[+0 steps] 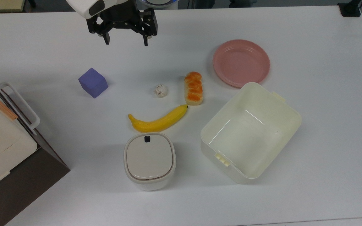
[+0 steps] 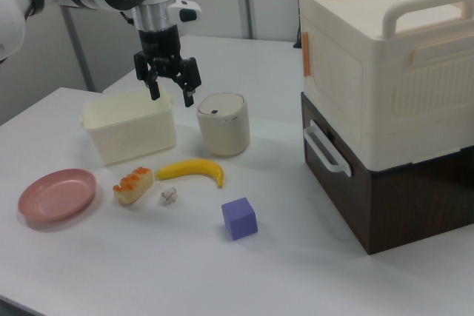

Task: Open the trash can
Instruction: 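Move the gripper toward the white trash can lid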

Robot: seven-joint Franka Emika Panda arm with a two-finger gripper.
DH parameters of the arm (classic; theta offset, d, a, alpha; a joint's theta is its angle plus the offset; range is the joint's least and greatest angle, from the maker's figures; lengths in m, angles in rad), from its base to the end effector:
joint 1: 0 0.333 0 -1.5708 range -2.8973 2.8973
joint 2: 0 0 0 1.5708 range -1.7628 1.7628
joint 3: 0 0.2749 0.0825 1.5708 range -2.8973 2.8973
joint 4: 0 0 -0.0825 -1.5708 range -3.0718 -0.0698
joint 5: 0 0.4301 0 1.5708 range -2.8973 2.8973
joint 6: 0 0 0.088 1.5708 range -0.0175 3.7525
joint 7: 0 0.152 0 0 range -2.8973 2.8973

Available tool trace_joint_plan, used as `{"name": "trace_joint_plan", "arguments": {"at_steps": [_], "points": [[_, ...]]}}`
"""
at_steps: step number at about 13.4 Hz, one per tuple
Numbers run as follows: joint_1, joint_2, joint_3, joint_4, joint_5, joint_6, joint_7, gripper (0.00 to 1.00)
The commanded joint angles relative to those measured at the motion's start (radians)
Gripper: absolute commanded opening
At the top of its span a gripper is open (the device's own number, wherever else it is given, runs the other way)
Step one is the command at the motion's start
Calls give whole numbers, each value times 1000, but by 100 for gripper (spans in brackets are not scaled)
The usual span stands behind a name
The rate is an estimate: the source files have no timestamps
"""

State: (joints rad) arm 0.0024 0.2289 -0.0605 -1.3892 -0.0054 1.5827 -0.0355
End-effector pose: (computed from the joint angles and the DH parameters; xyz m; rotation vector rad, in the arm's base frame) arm 0.6578 -0.0359 0.4893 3.1234 -0.0330 -0.0560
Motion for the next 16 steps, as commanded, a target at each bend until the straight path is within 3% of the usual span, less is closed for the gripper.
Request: {"name": "trace_joint_plan", "arguments": {"at_steps": [1,2,4,10,11,16], "points": [[1,-11,-5,-10,24,14,-14,100],[-1,-11,-5,-10,25,19,-15,100],[1,-10,-5,-11,25,34,-20,89],[-1,7,-4,-17,99,153,-69,6],[1,13,-4,-17,99,177,-69,0],[14,88,5,-17,97,419,-61,0]]}}
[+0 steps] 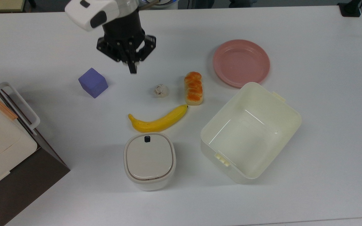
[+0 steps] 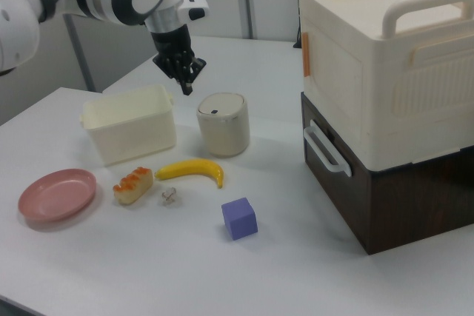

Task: Open the trash can
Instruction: 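Move the gripper toward the white trash can lid, then lower the gripper onto the trash can lid and grip its edge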

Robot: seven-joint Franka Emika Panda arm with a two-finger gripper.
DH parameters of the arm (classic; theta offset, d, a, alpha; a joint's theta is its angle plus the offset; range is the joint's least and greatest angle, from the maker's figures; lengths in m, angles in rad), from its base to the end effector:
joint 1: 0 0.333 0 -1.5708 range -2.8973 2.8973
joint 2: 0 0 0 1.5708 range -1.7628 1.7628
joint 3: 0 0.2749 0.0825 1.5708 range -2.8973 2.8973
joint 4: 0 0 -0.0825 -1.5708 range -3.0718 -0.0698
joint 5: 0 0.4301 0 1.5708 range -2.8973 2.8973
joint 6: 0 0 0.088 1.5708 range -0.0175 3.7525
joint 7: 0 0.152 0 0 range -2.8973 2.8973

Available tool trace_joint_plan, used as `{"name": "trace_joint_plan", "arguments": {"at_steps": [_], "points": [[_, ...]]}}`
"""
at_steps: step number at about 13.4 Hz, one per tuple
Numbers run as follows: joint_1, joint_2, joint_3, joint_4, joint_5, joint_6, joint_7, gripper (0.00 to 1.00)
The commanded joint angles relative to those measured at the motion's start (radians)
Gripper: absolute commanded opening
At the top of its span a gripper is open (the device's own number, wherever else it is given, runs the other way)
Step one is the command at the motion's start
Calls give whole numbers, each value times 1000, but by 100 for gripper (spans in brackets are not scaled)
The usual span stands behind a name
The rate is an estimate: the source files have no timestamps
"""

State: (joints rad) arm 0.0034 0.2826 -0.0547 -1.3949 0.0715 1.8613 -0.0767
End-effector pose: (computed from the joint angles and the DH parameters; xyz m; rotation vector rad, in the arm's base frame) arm 0.7063 -0.0239 0.4773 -3.0847 -0.0229 -0.2898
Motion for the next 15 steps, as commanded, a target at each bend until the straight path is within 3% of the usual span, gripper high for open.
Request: {"name": "trace_joint_plan", "arguments": {"at_steps": [1,5,15], "points": [[18,61,-1,-10,18,215,-17,0],[41,161,-1,-6,7,418,6,0],[50,280,-1,-4,4,536,25,0]]}}
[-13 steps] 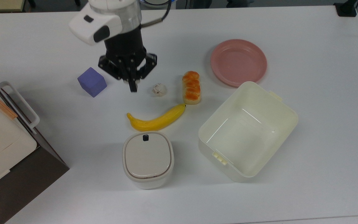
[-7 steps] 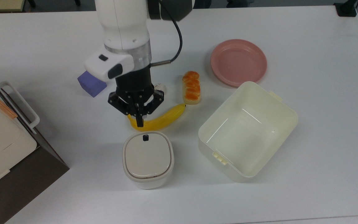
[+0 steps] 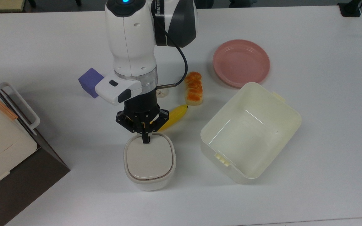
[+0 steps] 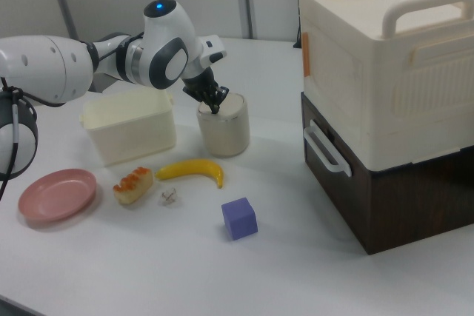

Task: Open the trash can
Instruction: 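Lower the gripper onto the trash can lid and grip its edge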

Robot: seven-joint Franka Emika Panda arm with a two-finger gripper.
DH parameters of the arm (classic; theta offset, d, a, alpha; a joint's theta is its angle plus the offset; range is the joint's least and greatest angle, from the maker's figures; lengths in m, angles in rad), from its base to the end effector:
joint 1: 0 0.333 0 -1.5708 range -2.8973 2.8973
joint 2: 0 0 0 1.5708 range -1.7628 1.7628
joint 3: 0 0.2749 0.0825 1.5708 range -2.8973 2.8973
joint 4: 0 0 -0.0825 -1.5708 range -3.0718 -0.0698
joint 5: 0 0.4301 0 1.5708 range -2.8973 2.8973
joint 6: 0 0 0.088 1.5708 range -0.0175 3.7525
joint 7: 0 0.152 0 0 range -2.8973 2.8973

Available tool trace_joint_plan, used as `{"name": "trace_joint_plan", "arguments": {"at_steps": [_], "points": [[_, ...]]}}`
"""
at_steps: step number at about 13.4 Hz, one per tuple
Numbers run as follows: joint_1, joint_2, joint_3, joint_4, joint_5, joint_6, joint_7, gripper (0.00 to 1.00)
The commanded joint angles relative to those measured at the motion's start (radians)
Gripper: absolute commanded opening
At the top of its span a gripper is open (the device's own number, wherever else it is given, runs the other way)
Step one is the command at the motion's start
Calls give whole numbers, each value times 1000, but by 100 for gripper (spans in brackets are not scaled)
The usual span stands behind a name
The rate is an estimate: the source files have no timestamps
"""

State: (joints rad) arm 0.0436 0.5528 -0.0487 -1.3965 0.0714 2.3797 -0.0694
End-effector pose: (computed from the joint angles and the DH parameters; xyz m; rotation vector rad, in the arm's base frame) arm 0.7881 0.0048 0.3404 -3.0487 -0.0553 -0.6692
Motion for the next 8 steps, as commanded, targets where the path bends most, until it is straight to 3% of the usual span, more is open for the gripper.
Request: {"name": "trace_joint_plan", "arguments": {"at_steps": [1,8], "points": [[10,10,-6,-6,1,16,16,0],[15,9,-6,-42,-35,4,13,0]]}}
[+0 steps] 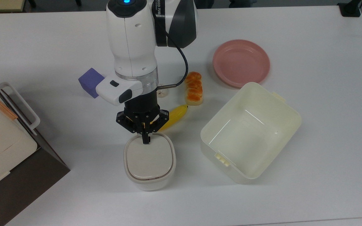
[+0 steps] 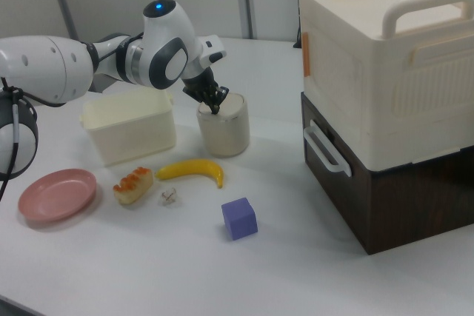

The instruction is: Open the trash can

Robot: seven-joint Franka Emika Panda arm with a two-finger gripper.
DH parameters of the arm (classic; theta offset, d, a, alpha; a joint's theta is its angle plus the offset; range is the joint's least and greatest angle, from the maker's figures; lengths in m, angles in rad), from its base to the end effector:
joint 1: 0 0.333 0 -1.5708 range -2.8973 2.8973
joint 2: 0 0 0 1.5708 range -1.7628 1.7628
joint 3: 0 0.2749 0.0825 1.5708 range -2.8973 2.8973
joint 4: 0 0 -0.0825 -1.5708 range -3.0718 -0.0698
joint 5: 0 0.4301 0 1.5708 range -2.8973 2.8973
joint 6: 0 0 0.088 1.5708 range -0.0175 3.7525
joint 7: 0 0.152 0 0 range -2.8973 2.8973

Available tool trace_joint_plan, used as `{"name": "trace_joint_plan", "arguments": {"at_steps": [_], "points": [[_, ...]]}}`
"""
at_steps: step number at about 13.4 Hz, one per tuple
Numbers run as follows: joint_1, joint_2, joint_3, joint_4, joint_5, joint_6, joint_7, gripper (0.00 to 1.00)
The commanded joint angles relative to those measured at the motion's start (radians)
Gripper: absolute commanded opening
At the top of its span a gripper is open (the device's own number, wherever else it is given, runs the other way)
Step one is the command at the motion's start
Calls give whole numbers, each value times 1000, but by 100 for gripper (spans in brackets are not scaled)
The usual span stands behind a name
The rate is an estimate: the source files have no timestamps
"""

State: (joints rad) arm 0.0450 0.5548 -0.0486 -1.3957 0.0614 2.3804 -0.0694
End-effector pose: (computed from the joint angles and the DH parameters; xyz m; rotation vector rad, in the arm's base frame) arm 0.7883 0.0056 0.3393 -3.0566 -0.0665 -0.6697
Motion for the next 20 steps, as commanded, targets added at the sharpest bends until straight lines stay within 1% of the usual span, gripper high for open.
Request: {"name": "trace_joint_plan", "arguments": {"at_steps": [1,3,5,7,8,9,10,11,12,13,14,15,17,19,20], "points": [[13,7,-7,-43,-25,2,14,0],[12,5,-7,-43,-22,0,16,0],[10,-21,-8,-39,-15,-15,17,0],[4,-82,-10,-31,-8,-73,19,0],[-5,-134,-10,-31,4,-126,19,0],[-14,-178,-11,-31,39,-197,17,2],[-14,-202,-16,-31,47,-260,16,8],[-16,-225,-16,-31,47,-333,13,25],[-17,-255,-17,-31,46,-437,11,63],[-19,-274,-20,-31,44,-498,10,83],[-19,-295,-25,-31,44,-550,8,100],[-19,-321,-27,-31,34,-617,16,100],[-19,-345,-42,-31,21,-705,16,100],[-13,-348,-42,-31,-32,-742,17,100],[-17,-357,-43,-31,-32,-757,17,100]]}}
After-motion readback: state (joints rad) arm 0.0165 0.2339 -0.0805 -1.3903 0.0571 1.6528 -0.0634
